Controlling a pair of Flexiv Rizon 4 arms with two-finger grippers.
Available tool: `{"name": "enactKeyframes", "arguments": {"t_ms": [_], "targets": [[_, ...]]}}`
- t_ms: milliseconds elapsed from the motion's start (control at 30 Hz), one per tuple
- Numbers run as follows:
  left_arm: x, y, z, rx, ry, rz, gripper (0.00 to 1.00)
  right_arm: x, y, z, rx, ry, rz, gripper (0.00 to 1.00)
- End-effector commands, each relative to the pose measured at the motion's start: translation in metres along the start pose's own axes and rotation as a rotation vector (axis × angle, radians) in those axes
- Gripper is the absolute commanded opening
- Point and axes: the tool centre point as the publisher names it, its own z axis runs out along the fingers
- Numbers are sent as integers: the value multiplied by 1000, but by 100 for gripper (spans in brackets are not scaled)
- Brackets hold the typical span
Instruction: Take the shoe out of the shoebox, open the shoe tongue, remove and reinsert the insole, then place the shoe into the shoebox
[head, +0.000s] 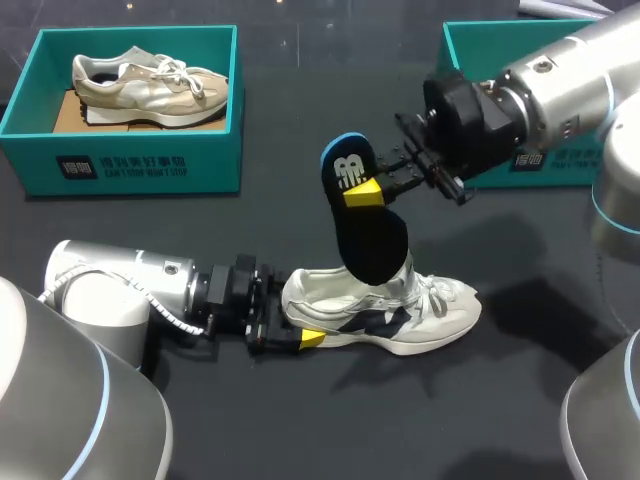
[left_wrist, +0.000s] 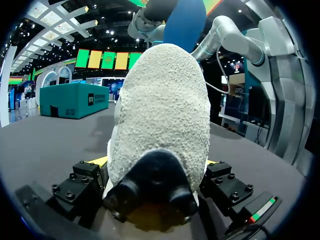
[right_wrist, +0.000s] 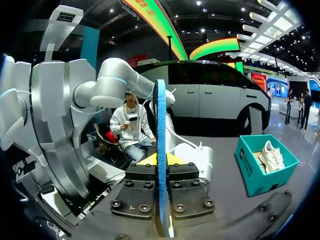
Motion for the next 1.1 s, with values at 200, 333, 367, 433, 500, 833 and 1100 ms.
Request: {"name": "enactKeyframes", "arguments": {"t_ms": [200, 333, 367, 433, 500, 833, 1100], "targets": [[0, 2, 0, -1, -1, 0, 0, 46, 2, -44, -119, -65, 97, 0], [0, 2, 0, -1, -1, 0, 0, 46, 2, -44, -119, -65, 97, 0], [0, 2, 0, -1, -1, 0, 0, 46, 2, -44, -119, -65, 97, 0], [0, 2, 0, -1, -1, 0, 0, 46, 2, -44, -119, -65, 97, 0], [0, 2, 0, -1, -1, 0, 0, 46, 2, -44, -119, -65, 97, 0], [0, 2, 0, -1, -1, 0, 0, 70, 1, -51, -197, -148, 252, 0], [0, 2, 0, -1, -1, 0, 0, 78, 2, -52, -192, -175, 296, 0]]}}
